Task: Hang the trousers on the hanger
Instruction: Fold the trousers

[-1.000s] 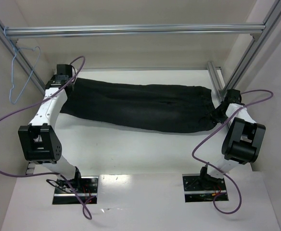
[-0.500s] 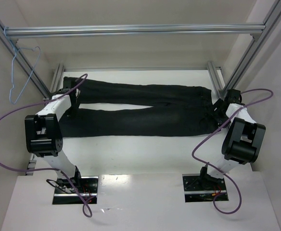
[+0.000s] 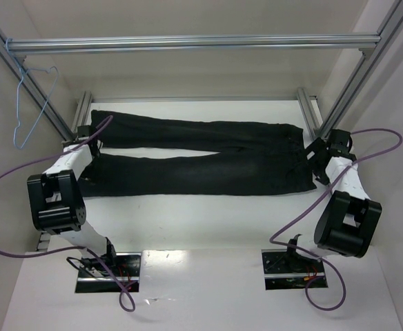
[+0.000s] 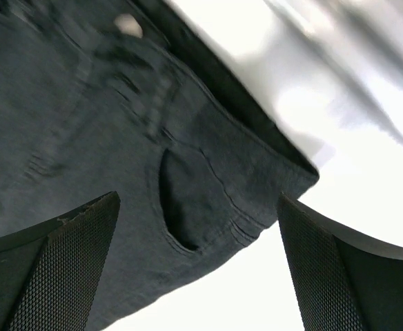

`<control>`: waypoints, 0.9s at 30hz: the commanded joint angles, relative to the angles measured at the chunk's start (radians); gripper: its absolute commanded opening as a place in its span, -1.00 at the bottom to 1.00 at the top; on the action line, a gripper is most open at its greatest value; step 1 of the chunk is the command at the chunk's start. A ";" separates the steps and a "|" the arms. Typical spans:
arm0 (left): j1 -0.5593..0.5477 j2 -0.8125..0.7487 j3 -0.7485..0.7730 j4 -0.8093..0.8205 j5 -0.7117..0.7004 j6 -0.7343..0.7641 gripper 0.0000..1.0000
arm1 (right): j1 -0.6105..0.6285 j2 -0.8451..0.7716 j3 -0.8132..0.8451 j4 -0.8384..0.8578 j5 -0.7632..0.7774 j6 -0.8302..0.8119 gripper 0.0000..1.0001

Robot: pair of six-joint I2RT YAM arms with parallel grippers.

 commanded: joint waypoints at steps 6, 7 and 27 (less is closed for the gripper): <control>-0.007 0.030 -0.085 0.069 -0.010 0.020 1.00 | -0.005 -0.017 -0.129 0.026 -0.023 0.099 1.00; -0.007 0.030 -0.098 0.083 -0.010 0.029 1.00 | -0.005 -0.017 -0.129 0.037 -0.008 0.099 1.00; 0.063 0.061 -0.131 0.160 -0.020 0.111 1.00 | -0.005 0.100 -0.161 0.170 0.005 0.237 -0.99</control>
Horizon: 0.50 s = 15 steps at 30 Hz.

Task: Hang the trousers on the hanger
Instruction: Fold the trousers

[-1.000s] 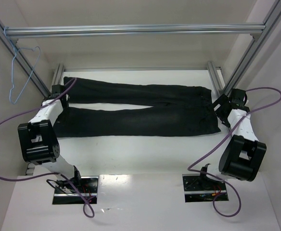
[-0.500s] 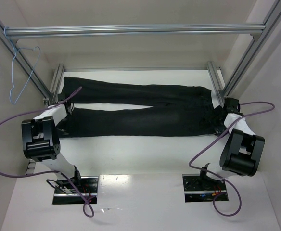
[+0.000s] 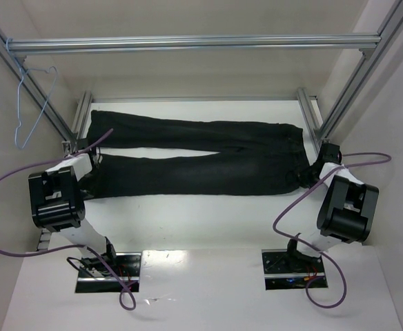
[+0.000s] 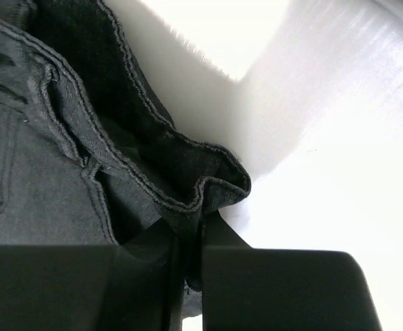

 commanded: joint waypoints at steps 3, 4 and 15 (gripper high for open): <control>0.015 0.030 0.045 0.016 0.014 0.030 1.00 | -0.009 -0.102 0.062 -0.035 0.105 0.006 -0.99; 0.015 0.030 0.045 0.015 0.014 0.030 1.00 | -0.019 -0.118 0.072 -0.055 0.105 -0.011 -0.99; 0.015 0.021 0.130 -0.054 0.103 0.030 1.00 | -0.082 -0.228 0.063 -0.109 0.184 -0.080 1.00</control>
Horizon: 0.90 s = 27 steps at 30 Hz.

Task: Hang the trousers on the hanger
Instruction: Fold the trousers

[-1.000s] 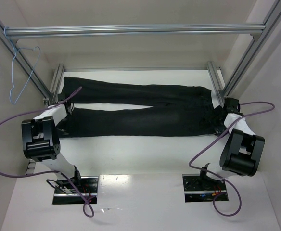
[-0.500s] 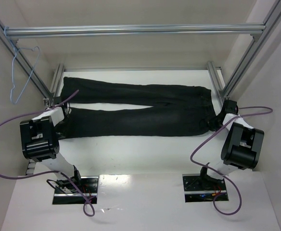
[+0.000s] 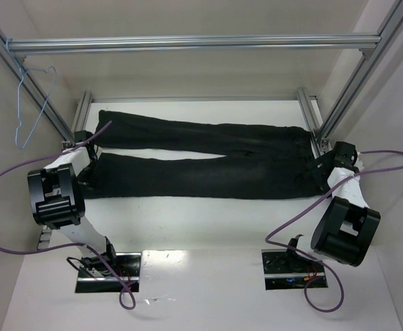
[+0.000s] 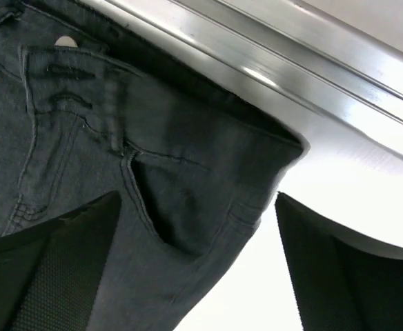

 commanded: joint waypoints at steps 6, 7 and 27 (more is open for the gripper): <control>-0.005 -0.020 0.104 -0.063 0.127 -0.012 1.00 | 0.038 -0.062 0.098 0.005 0.038 -0.087 1.00; -0.005 -0.020 0.118 -0.076 0.139 -0.012 1.00 | 0.101 -0.073 0.110 0.005 0.066 -0.100 1.00; -0.162 0.537 1.062 -0.277 0.322 -0.183 1.00 | 0.410 0.571 0.711 0.003 0.207 -0.174 1.00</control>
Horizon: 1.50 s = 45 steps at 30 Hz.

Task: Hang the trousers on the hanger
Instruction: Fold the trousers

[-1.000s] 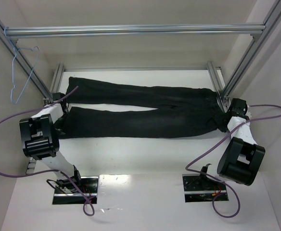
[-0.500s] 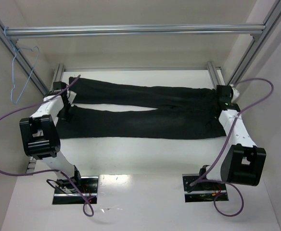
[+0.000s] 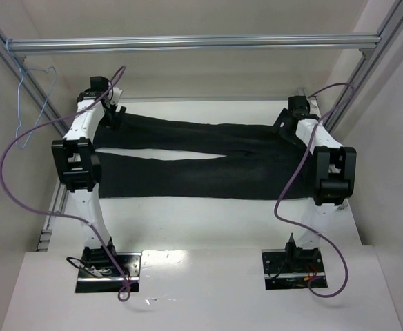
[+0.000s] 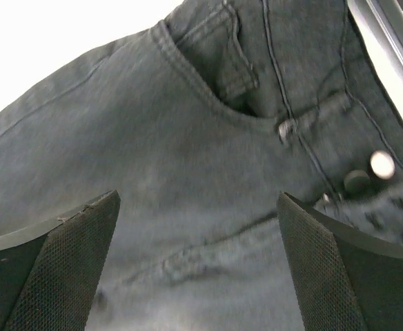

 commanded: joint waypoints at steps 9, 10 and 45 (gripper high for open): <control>0.005 0.481 0.721 -0.072 -0.147 -0.083 1.00 | 0.008 0.241 0.331 0.016 0.139 -0.049 1.00; 0.005 0.511 0.778 -0.072 -0.147 -0.083 1.00 | 0.008 0.264 0.354 0.016 0.148 -0.058 1.00; 0.033 0.806 0.948 -0.040 -0.008 -0.123 -0.66 | -0.041 0.539 0.532 -0.105 0.165 0.036 0.43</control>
